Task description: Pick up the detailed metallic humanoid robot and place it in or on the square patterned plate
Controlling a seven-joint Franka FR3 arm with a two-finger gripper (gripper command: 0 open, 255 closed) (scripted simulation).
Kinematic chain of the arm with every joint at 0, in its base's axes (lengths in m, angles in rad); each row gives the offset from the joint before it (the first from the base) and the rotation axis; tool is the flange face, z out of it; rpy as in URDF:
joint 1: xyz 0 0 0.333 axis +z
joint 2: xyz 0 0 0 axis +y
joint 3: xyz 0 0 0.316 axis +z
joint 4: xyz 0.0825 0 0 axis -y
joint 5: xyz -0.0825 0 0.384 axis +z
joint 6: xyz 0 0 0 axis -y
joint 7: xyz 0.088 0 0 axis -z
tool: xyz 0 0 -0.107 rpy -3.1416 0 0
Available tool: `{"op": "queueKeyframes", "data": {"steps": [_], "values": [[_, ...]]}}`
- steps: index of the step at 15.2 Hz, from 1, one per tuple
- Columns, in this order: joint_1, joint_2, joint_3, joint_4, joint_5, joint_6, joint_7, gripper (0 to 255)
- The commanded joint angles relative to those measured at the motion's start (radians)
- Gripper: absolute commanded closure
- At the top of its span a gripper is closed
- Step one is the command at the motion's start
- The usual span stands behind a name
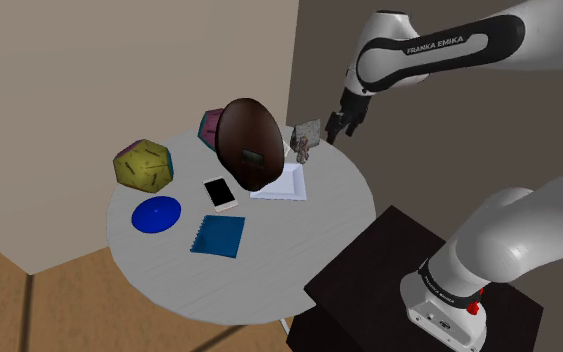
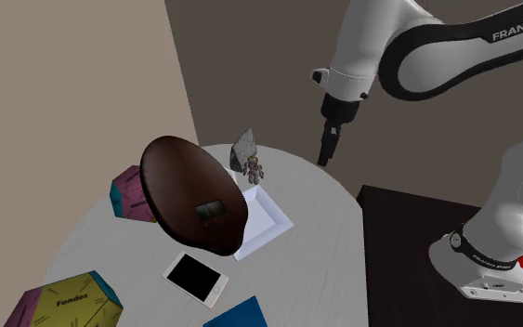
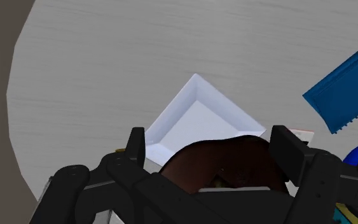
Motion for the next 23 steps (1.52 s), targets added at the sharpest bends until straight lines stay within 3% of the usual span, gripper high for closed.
{"op": "queueKeyframes", "data": {"steps": [1,12,23], "values": [[-0.003,0.074,-0.012,0.028,0.001,0.052,-0.021,0],[-0.028,0.49,-0.06,0.235,0.063,0.282,-0.155,0],[-0.09,0.873,-0.046,0.555,0.135,0.365,-0.255,0]]}}
